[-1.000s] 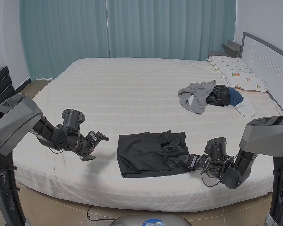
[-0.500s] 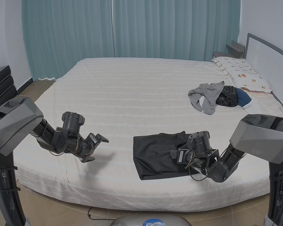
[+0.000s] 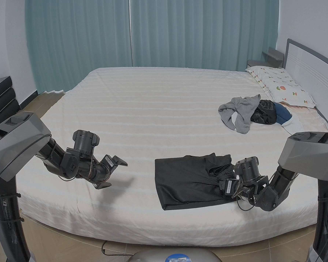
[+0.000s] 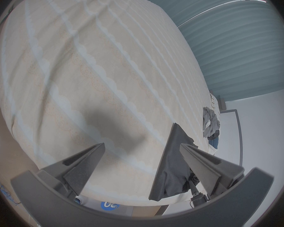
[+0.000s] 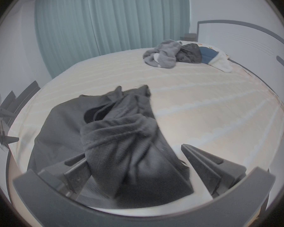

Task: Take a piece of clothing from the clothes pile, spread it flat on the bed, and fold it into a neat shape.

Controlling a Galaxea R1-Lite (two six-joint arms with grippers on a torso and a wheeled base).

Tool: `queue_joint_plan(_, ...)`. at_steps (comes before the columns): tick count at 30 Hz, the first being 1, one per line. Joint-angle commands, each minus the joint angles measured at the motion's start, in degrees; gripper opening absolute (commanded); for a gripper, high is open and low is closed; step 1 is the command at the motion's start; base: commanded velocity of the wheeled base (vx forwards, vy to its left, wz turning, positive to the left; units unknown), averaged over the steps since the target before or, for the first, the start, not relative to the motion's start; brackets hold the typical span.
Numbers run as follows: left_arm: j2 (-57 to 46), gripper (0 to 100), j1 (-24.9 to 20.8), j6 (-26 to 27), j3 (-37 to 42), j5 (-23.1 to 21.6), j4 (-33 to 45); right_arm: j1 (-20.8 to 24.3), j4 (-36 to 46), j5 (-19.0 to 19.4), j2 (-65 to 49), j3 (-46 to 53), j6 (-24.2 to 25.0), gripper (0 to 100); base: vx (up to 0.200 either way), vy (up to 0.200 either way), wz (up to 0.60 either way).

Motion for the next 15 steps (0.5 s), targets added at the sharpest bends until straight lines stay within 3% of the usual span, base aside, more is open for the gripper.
queue_joint_plan(1,0.1,100,0.0,0.0,0.0,0.0,0.0,-3.4,-0.2,1.7,-4.8,5.7,1.4,100,0.000,0.000,0.00)
queue_joint_plan(10,0.2,100,0.0,0.0,-0.1,0.0,0.0,-8.4,-2.0,7.9,-6.6,10.8,3.2,100,0.000,0.000,0.00)
queue_joint_plan(15,0.2,100,0.0,0.0,-0.1,0.0,0.0,-10.5,-2.4,8.3,-9.6,13.0,2.7,100,0.000,0.000,0.00)
